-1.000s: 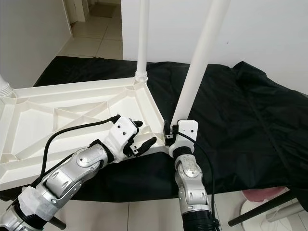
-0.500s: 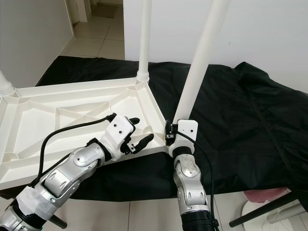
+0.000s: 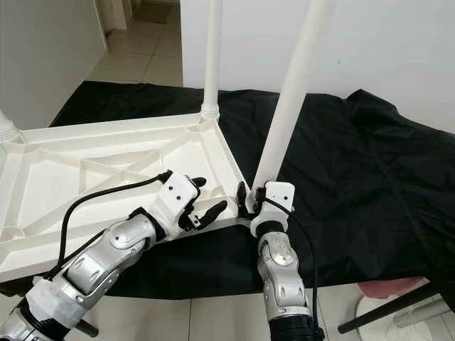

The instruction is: Building children table

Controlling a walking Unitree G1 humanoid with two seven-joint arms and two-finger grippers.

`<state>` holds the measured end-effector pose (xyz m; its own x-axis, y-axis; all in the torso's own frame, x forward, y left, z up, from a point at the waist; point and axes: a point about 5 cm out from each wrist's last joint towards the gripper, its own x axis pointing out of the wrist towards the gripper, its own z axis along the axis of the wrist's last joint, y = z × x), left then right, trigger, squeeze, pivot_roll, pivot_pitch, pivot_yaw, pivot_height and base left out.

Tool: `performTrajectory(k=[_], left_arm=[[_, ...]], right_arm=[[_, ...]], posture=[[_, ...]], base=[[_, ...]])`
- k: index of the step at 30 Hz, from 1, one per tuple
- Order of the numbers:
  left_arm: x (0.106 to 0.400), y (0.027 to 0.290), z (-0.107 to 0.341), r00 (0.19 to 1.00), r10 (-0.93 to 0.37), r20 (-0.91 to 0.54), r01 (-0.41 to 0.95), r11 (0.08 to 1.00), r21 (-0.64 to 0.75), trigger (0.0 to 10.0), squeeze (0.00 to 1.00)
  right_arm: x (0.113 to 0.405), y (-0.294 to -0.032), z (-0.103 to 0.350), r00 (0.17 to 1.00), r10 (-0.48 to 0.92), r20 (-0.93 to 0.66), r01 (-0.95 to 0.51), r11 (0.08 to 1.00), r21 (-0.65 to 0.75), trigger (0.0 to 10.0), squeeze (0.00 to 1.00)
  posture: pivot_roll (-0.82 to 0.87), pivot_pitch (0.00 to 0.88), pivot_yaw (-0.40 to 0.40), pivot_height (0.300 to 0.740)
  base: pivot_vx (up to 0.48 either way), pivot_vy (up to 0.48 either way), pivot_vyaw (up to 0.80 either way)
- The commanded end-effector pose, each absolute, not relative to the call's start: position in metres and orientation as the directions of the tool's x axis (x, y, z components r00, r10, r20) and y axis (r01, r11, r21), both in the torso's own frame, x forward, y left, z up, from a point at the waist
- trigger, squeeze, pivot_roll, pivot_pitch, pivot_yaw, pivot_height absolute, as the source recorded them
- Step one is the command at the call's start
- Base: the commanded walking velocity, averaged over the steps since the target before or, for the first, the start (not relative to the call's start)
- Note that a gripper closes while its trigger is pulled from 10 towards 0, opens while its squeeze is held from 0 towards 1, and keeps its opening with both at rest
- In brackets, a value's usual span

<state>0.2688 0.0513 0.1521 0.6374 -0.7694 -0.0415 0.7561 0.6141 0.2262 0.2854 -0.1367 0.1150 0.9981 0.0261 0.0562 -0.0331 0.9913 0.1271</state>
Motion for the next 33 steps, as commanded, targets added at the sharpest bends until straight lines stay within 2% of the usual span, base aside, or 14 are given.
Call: performTrajectory(k=[1, 2, 3, 4, 11, 19, 31, 32, 33], left_arm=[[0.265, 0.048, 0.151, 0.558, -0.828, -0.06, 0.816, 0.534, 0.221, 10.0, 0.0], [0.265, 0.048, 0.151, 0.558, -0.828, -0.06, 0.816, 0.534, 0.221, 10.0, 0.0], [0.265, 0.048, 0.151, 0.555, -0.829, -0.067, 0.82, 0.532, 0.211, 10.0, 0.0], [0.266, 0.048, 0.152, 0.557, -0.829, -0.058, 0.816, 0.533, 0.222, 10.0, 0.0], [0.271, 0.05, 0.154, 0.566, -0.823, -0.047, 0.804, 0.54, 0.249, 10.0, 0.0], [0.272, 0.051, 0.158, 0.548, -0.835, -0.045, 0.815, 0.521, 0.254, 10.0, 0.0], [0.273, 0.051, 0.157, 0.535, -0.843, -0.054, 0.824, 0.508, 0.25, 10.0, 0.0], [0.272, 0.051, 0.155, 0.527, -0.847, -0.066, 0.831, 0.498, 0.248, 10.0, 0.0], [0.27, 0.05, 0.153, 0.51, -0.856, -0.082, 0.843, 0.479, 0.245, 10.0, 0.0]], right_arm=[[0.287, -0.141, 0.116, 0.998, 0.039, 0.05, -0.045, 0.99, 0.135, 10.0, 0.76], [0.287, -0.141, 0.116, 0.998, 0.039, 0.05, -0.045, 0.99, 0.135, 10.0, 0.76], [0.288, -0.142, 0.117, 0.996, 0.069, 0.058, -0.076, 0.988, 0.135, 10.0, 0.0], [0.288, -0.143, 0.12, 0.987, 0.138, 0.082, -0.149, 0.979, 0.137, 10.0, 0.0], [0.295, -0.154, 0.131, 0.947, 0.291, 0.137, -0.299, 0.953, 0.047, 10.0, 0.0], [0.303, -0.16, 0.132, 0.855, 0.508, 0.099, -0.506, 0.861, -0.052, 10.0, 0.0], [0.312, -0.167, 0.126, 0.793, 0.608, 0.03, -0.603, 0.791, -0.101, 10.0, 0.0], [0.313, -0.168, 0.125, 0.795, 0.607, 0.027, -0.601, 0.792, -0.102, 8.6, 0.0], [0.314, -0.17, 0.124, 0.795, 0.606, 0.023, -0.601, 0.792, -0.102, 0.0, 0.0]], posture=[[-0.01, 0.0, -0.077, 0.74], [-0.01, 0.0, -0.077, 0.74], [-0.01, 0.0, -0.078, 0.74], [-0.01, 0.0, -0.076, 0.74], [-0.01, 0.0, -0.075, 0.74], [0.0, 0.0, -0.069, 0.74], [0.0, 0.0, -0.066, 0.74], [0.0, 0.0, -0.064, 0.74], [0.0, 0.0, -0.067, 0.74]], base=[[0.0, 0.0, 0.0], [0.0, 0.0, 0.0], [0.0, 0.0, 0.0], [0.0, 0.0, 0.0], [0.0, 0.0, 0.0], [0.0, 0.0, 0.0], [0.0, 0.0, 0.0], [0.0, 0.0, 0.0], [0.0, 0.0, 0.0]])
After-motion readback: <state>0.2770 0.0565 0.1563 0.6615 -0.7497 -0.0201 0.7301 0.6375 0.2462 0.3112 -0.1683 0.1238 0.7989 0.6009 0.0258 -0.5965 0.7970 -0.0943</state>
